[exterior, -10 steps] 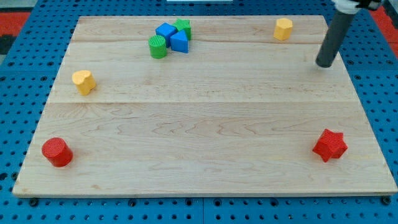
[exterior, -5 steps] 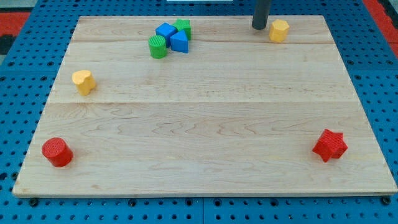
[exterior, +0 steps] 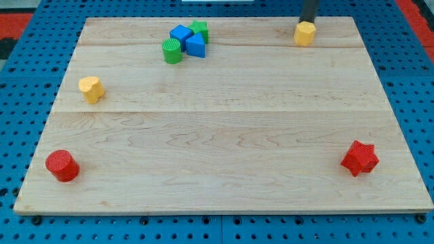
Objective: Place the yellow hexagon vertically below the green circle
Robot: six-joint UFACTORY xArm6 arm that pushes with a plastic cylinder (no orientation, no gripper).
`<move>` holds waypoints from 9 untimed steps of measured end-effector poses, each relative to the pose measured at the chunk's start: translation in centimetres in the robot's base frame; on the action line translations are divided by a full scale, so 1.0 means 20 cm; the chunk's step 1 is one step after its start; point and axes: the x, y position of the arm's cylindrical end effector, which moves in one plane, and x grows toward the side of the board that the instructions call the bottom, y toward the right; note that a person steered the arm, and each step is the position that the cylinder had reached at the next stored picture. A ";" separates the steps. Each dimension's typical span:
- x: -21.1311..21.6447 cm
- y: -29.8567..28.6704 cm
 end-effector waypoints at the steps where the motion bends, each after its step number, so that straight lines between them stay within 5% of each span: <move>1: 0.30 -0.08; 2: 0.55 -0.13; 4: 0.34 0.08; 5: 0.33 -0.25; 7: 0.72 -0.67; 8: 0.62 -0.53; 9: 0.52 -0.81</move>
